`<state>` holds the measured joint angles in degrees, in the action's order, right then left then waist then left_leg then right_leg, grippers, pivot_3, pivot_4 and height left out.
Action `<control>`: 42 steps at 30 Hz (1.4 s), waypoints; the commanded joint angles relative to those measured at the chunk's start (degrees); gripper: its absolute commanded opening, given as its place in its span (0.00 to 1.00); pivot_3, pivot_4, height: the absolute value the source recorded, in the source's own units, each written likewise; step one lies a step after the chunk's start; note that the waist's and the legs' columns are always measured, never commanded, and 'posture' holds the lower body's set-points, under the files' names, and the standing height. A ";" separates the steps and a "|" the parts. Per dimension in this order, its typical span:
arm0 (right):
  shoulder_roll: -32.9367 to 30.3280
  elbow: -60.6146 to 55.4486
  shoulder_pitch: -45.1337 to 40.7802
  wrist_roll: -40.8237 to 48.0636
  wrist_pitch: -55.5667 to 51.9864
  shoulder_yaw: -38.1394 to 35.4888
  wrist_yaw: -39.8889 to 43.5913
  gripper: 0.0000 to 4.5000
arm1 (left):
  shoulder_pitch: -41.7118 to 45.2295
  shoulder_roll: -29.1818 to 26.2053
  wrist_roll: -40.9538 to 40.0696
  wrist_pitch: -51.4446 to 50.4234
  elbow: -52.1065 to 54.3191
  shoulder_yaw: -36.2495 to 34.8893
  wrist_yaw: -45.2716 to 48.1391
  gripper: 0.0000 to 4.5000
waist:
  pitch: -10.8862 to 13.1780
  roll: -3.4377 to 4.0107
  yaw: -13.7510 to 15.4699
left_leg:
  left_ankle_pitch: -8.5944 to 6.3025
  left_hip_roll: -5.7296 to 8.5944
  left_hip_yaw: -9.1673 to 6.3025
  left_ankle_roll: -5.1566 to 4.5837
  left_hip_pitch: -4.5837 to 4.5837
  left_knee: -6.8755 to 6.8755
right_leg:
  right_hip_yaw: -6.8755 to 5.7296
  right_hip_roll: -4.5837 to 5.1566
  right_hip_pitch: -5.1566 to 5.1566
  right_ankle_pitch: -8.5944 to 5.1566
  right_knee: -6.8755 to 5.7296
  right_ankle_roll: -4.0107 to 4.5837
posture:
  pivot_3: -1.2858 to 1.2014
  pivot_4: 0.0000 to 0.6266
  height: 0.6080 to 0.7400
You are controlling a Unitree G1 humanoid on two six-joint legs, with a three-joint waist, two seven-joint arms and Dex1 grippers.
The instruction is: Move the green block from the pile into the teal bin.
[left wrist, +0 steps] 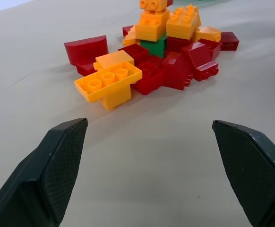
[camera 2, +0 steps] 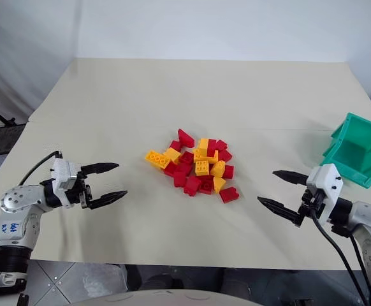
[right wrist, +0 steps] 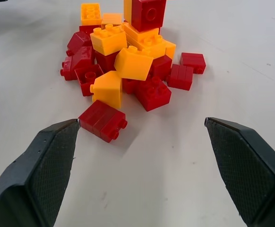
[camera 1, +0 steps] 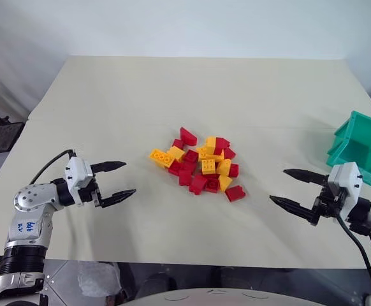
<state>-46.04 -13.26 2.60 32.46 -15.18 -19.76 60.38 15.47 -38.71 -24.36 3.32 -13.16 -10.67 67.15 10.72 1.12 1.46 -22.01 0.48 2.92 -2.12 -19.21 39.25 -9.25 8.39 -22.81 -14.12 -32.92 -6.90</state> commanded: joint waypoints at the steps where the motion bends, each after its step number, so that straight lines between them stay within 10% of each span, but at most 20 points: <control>1: 1.08 -0.76 -1.48 0.51 0.26 -0.22 -1.38 0.99 | 0.88 -0.20 -1.95 -1.63 3.05 -1.02 -0.34 1.00 | 0.00 0.00 0.00 | 0.00 0.00 0.00 0.00 0.00 0.00 | 0.00 0.00 0.00 0.00 0.00 0.00 | 0.52 0.24 1.00; 19: 0.31 -8.97 -3.10 1.32 -7.52 2.39 -6.52 0.99 | 2.18 -0.21 -2.46 -7.00 6.32 -0.60 -3.78 1.00 | 0.00 0.00 -0.02 | 0.00 0.00 0.02 0.00 -0.02 0.11 | 0.04 -0.02 0.00 0.00 -0.05 0.00 | 0.52 0.24 1.00; 33: 11.07 -23.51 -14.38 6.40 -29.30 22.36 -28.17 0.02 | 3.35 1.10 -9.17 -4.33 6.05 -0.69 9.00 1.00 | -0.02 -0.03 -0.08 | -0.05 -0.02 -0.06 0.03 -0.12 0.34 | 0.02 -0.03 -0.01 0.00 -0.10 0.00 | 0.52 0.24 1.00; 42: 24.46 -5.10 -23.79 -6.68 -18.60 32.91 -29.59 0.01 | 3.89 1.74 -9.11 -3.69 5.51 -1.07 11.00 1.00 | -0.03 -0.05 -1.36 | -0.07 -0.05 0.01 0.04 -0.11 0.47 | 0.13 -0.13 -0.12 -0.02 -0.41 0.03 | 0.52 0.24 1.00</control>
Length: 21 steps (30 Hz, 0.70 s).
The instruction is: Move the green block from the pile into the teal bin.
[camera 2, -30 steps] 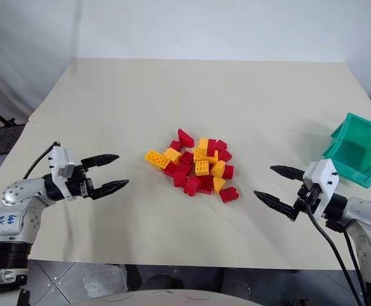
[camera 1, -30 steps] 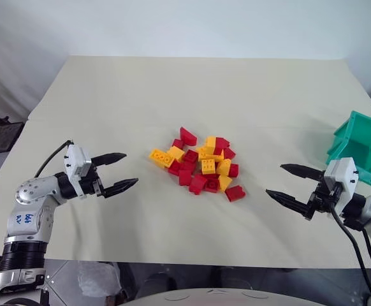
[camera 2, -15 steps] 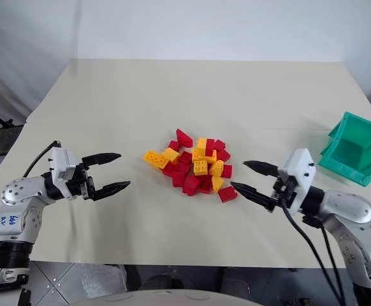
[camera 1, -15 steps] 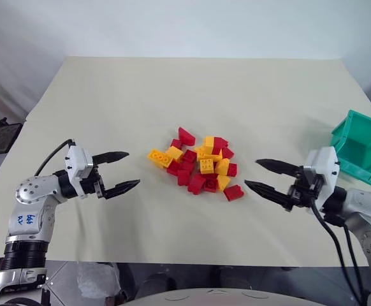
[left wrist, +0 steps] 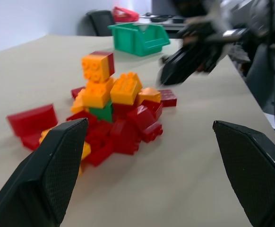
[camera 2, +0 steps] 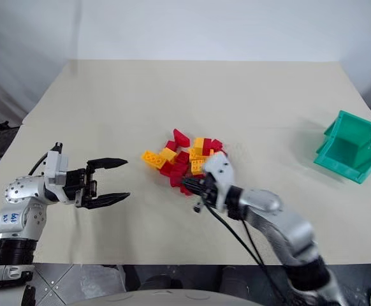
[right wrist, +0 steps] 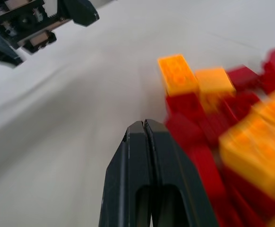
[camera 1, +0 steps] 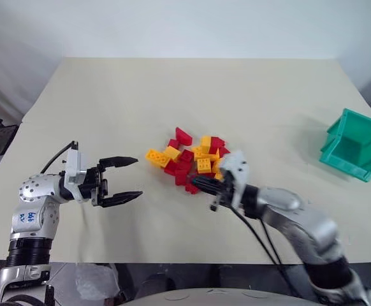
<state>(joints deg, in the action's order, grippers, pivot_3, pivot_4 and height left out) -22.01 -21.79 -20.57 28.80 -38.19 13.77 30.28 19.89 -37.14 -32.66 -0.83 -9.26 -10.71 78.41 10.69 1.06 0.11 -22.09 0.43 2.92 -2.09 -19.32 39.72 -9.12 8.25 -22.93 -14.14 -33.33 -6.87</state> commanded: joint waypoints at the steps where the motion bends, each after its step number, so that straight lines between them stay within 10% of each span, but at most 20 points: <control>1: 1.10 5.36 -1.19 -3.90 5.83 -0.60 0.88 0.01 | -0.88 0.32 -0.88 0.40 1.92 -1.05 -0.49 1.00 | 0.00 0.00 -0.07 | 0.00 0.01 0.00 -0.01 -0.03 0.00 | 0.00 0.01 -0.03 0.00 0.00 0.00 | 0.52 0.24 1.00; 11: 6.48 30.29 -12.06 -12.50 21.57 -6.02 -0.70 0.01 | -2.65 1.86 -0.67 0.87 4.08 -0.99 -2.23 1.00 | 0.00 0.00 -0.99 | -0.01 -0.03 0.08 -0.02 -0.48 0.29 | 0.06 0.00 -0.49 0.00 -0.25 0.00 | 0.52 0.24 1.00; 21: 1.99 21.26 -8.82 -11.02 20.26 -11.57 2.88 0.01 | -2.38 2.80 -0.39 1.52 3.90 -0.55 -3.41 1.00 | 0.01 0.01 -1.38 | -0.01 -0.04 0.05 -0.02 -0.78 0.36 | 0.03 0.00 -0.75 0.00 -0.25 0.00 | 0.52 0.24 1.00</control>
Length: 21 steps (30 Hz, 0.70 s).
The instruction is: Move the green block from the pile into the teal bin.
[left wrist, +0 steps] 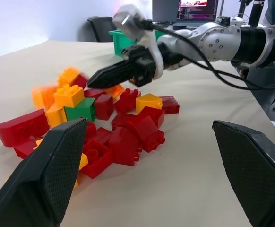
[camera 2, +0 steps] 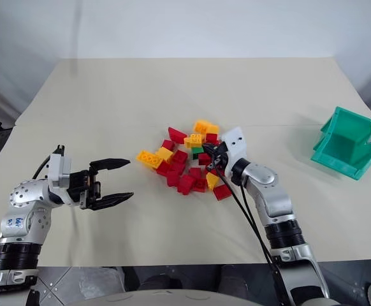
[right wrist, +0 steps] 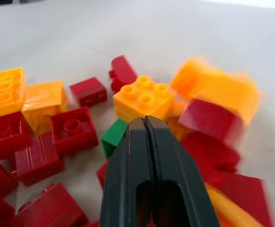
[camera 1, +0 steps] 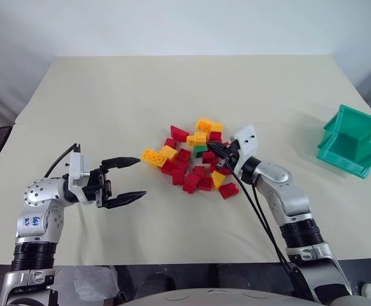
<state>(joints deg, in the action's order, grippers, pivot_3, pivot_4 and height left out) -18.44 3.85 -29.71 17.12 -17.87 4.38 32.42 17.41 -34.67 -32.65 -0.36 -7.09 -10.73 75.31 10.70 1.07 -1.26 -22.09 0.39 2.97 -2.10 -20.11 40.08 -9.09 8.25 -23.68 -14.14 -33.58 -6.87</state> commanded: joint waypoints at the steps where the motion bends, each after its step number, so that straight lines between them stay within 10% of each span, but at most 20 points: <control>1: -1.95 -4.73 0.33 0.69 -0.12 -2.56 0.86 0.01 | 0.13 0.40 -0.37 1.13 1.65 -0.49 -0.32 1.00 | 0.00 0.00 -0.03 | 0.00 0.00 0.00 0.00 0.00 0.00 | 0.00 0.00 0.00 0.00 0.00 0.00 | 0.52 0.24 1.00; 21: 13.41 23.80 -20.15 -4.03 1.08 1.55 -0.13 0.01 | 1.05 0.73 0.04 2.45 0.19 -0.96 -0.51 1.00 | 0.00 0.00 -0.39 | 0.01 0.00 -0.05 0.00 -0.01 0.04 | 0.00 -0.01 -0.03 0.00 -0.10 0.00 | 0.52 0.24 1.00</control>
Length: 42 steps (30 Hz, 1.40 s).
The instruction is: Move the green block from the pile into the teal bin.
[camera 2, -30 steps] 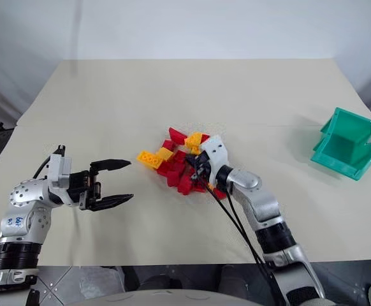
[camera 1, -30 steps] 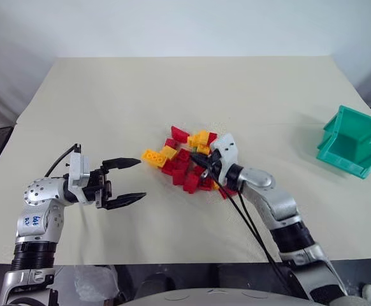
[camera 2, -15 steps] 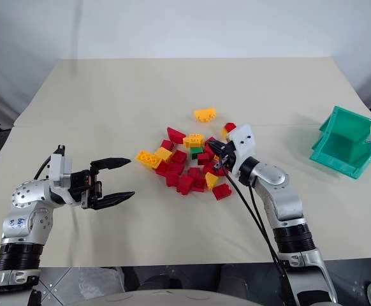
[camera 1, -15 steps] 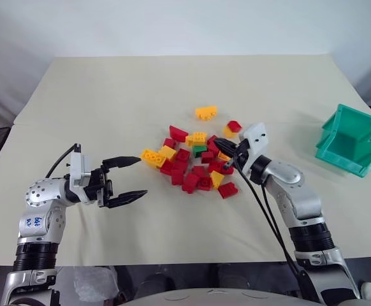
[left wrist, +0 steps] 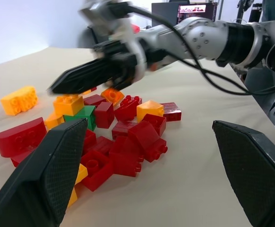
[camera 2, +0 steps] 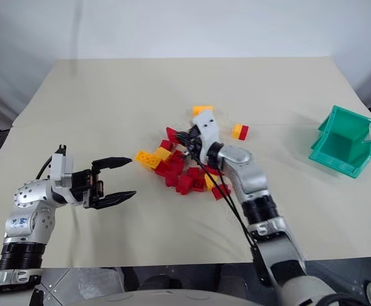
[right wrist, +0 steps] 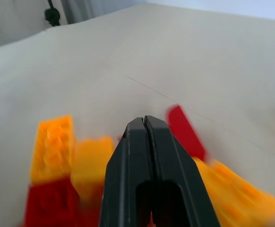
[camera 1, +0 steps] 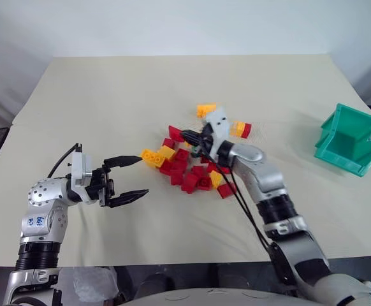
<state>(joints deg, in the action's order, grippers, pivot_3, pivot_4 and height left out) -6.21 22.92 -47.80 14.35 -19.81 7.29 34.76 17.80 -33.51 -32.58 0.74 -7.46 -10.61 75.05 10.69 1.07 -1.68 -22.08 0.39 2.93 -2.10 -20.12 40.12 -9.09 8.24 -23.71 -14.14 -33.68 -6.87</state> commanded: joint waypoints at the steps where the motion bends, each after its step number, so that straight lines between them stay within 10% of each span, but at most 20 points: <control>1: 1.45 7.66 -2.79 -2.31 4.37 -1.82 -4.02 0.01 | 0.80 -0.38 0.10 1.62 0.44 -1.16 -0.44 1.00 | 0.00 0.00 0.02 | 0.00 0.01 -0.02 0.00 -0.01 0.00 | 0.00 0.00 0.00 0.00 0.01 0.00 | 0.52 0.24 1.00; 7: -1.28 13.27 -3.47 -5.48 8.10 -4.32 -8.18 0.01 | 1.84 -0.21 0.33 2.63 -0.56 -1.17 -1.08 1.00 | 0.00 0.00 -0.07 | 0.00 0.02 -0.05 0.01 -0.02 -0.01 | -0.01 0.00 0.01 0.00 0.02 0.00 | 0.52 0.24 1.00; 18: -13.29 -22.18 10.88 4.37 -8.58 -8.34 0.52 0.01 | 4.97 0.71 0.84 3.83 -4.28 -0.03 -0.25 1.00 | 0.01 0.02 0.06 | 0.01 -0.03 0.03 0.01 -0.05 -0.02 | 0.02 -0.03 -0.02 0.00 0.02 0.00 | 0.52 0.24 1.00; 33: -45.81 -33.95 27.86 17.02 -17.26 -22.46 25.70 0.98 | 6.64 -0.15 1.24 4.20 -8.04 -0.40 3.05 1.00 | 0.02 -0.03 1.85 | -0.01 0.04 0.09 -0.05 -0.05 0.08 | 0.01 0.05 0.02 0.03 0.07 -0.04 | 0.52 0.24 1.00; 42: -54.14 -41.29 32.31 18.70 -21.00 -26.93 26.26 0.99 | 7.31 -1.15 1.34 4.29 -9.30 -0.68 4.00 1.00 | 0.05 -0.06 2.49 | -0.01 -0.02 0.14 -0.05 0.03 0.14 | 0.03 0.05 0.08 0.08 0.06 0.01 | 0.52 0.24 1.00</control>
<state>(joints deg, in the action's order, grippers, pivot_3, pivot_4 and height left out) -60.62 -15.78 -13.67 31.96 -40.47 -19.82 62.55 24.29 -34.25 -31.12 4.36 -16.79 -10.64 78.76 10.74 1.02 0.81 -22.09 0.38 3.07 -2.15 -20.09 40.28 -9.05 8.29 -23.64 -14.04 -33.63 -6.83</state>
